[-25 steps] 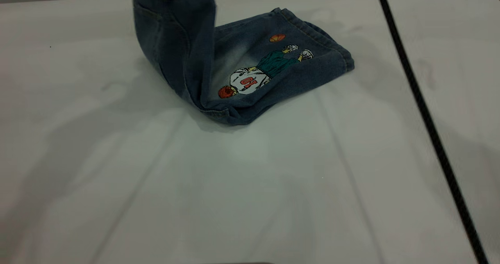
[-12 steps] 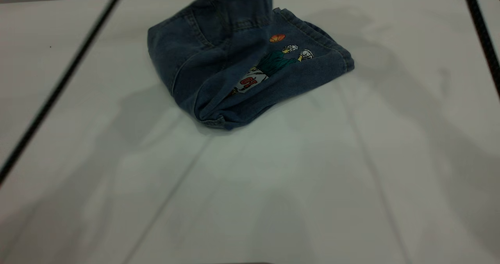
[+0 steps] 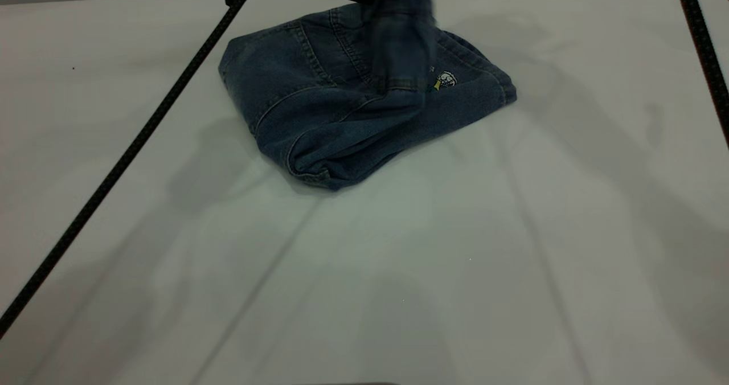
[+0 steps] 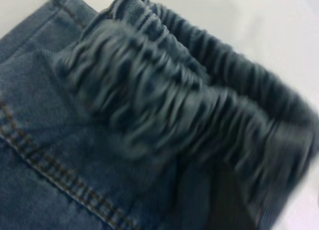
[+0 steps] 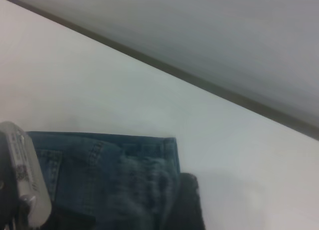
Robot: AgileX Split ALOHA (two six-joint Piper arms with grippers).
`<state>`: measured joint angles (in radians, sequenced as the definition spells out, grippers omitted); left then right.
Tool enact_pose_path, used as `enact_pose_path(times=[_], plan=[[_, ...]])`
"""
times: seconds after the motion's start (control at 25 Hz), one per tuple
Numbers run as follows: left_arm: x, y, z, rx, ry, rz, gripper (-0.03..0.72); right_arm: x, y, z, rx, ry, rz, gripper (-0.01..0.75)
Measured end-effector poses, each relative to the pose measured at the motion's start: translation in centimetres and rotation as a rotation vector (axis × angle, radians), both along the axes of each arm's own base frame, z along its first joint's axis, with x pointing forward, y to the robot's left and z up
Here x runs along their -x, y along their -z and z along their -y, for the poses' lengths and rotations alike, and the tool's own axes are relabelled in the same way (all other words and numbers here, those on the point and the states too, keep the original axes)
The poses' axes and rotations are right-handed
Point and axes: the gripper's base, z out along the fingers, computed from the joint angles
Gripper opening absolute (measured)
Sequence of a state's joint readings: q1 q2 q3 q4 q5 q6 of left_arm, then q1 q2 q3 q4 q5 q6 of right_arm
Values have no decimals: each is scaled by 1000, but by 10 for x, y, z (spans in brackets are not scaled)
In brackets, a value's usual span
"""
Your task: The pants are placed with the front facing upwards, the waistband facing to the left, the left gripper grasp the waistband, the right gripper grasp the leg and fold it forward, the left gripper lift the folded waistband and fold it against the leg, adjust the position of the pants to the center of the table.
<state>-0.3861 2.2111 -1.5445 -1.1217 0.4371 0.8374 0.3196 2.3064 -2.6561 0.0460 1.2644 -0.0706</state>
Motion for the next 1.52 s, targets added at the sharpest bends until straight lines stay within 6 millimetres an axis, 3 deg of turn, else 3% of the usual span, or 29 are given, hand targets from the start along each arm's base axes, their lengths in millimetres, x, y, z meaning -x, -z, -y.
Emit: enact_pose_path(times=[0.08,0.2,0.4,0.56,0.68,0.8,0.92,1.12,1.28,1.52], plan=[[1,-12,-3,15,15,8,516,0,0,0,-4,-1,-1,531],[3,-44,-17,40,48,37,576,1,0,-2,-20,-9,-7,531],[12,-122,-72,50,47,148,581,2,4,-13,-127,-65,-56,531],[30,-182,-121,79,-16,235,581,-1,43,-31,-144,-135,-180,531],[50,-216,-137,88,-14,292,581,2,97,-55,-71,-223,-313,531],[63,-231,-136,94,11,318,581,11,150,-84,18,-308,-418,531],[67,-234,-132,99,31,317,580,19,197,-109,116,-337,-481,531],[68,-233,-129,103,53,303,580,26,260,-125,323,-299,-519,531],[69,-232,-127,105,63,295,580,27,287,-124,365,-286,-550,531],[70,-232,-127,104,67,293,580,27,289,-124,341,-234,-565,531]])
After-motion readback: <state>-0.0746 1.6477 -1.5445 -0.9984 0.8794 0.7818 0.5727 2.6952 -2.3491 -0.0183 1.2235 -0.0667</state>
